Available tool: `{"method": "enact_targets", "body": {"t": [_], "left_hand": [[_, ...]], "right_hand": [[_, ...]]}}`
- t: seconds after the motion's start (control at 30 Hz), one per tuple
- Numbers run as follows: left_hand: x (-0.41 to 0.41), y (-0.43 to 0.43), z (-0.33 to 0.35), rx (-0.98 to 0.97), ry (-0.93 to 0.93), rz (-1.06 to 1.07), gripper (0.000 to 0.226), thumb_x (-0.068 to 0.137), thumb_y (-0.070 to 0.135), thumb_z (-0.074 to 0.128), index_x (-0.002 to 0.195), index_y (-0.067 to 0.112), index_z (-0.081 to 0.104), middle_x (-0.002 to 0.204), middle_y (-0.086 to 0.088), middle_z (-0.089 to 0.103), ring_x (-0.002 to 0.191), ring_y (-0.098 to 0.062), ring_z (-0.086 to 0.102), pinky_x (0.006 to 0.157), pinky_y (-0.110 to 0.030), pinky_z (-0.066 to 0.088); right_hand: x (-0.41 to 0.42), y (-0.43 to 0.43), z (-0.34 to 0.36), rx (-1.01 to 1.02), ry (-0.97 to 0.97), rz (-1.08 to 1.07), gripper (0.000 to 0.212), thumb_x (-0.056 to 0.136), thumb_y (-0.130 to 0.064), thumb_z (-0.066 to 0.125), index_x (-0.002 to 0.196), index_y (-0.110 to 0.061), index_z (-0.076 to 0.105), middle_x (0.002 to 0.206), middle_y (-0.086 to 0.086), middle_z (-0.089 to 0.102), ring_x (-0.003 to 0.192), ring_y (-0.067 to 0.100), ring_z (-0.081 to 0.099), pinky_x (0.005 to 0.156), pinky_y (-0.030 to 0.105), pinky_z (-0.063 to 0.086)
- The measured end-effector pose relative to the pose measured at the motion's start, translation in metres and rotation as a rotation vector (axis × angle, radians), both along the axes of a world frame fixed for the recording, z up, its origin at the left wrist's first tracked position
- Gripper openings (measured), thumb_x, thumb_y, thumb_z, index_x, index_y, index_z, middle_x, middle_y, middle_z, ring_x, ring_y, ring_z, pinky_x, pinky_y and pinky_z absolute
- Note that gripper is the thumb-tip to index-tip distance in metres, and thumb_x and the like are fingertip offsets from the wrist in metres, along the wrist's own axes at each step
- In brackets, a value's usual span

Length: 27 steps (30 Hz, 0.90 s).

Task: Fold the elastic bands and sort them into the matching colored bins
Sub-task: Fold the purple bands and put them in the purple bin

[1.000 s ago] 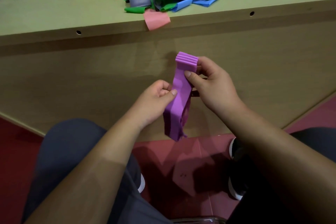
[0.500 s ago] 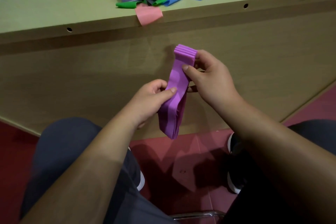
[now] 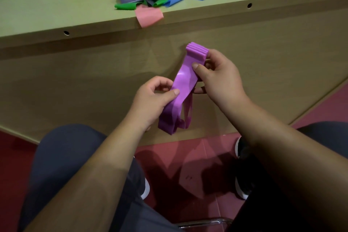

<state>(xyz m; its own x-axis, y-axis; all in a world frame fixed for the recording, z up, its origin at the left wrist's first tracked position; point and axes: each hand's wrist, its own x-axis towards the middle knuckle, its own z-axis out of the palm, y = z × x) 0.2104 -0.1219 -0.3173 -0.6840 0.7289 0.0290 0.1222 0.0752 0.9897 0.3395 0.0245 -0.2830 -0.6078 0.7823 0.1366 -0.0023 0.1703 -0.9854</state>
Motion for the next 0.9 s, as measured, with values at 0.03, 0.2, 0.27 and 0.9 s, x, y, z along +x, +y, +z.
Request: {"method": "enact_targets", "body": {"t": [0.03,0.2,0.27,0.9], "left_hand": [[-0.001,0.0,-0.001,0.001,-0.007,-0.001,0.013,0.085,0.017,0.084,0.091,0.024,0.076,0.085,0.005,0.068,0.075,-0.015,0.058,0.076,-0.034,0.049],[-0.003,0.0,-0.004,-0.035,0.023,-0.055,0.008,0.094,0.02,0.076,0.095,0.026,0.071,0.089,0.006,0.067,0.075,-0.015,0.055,0.077,-0.042,0.045],[-0.003,0.0,-0.005,-0.037,0.049,-0.052,0.007,0.095,0.021,0.075,0.096,0.027,0.07,0.091,0.007,0.066,0.075,-0.014,0.055,0.077,-0.04,0.045],[-0.002,0.005,-0.011,-0.124,0.053,-0.14,0.027,0.094,0.045,0.064,0.11,0.022,0.064,0.092,-0.024,0.071,0.078,-0.022,0.057,0.077,-0.04,0.043]], "right_hand": [[0.0,0.0,0.0,-0.001,0.001,0.0,0.024,0.101,-0.01,0.065,0.12,-0.024,0.072,0.107,0.017,0.072,0.09,0.026,0.079,0.059,0.044,0.067],[0.0,-0.002,0.001,-0.014,0.013,0.006,0.025,0.102,-0.008,0.065,0.121,-0.023,0.072,0.104,0.015,0.073,0.089,0.023,0.079,0.058,0.045,0.067],[0.001,-0.003,0.002,0.0,0.008,0.004,0.025,0.102,-0.009,0.065,0.122,-0.023,0.072,0.105,0.014,0.073,0.089,0.022,0.079,0.058,0.043,0.067],[0.0,-0.007,-0.001,0.051,0.07,0.004,0.024,0.102,-0.014,0.067,0.123,-0.025,0.072,0.104,0.009,0.075,0.09,0.03,0.078,0.062,0.045,0.066]]}}
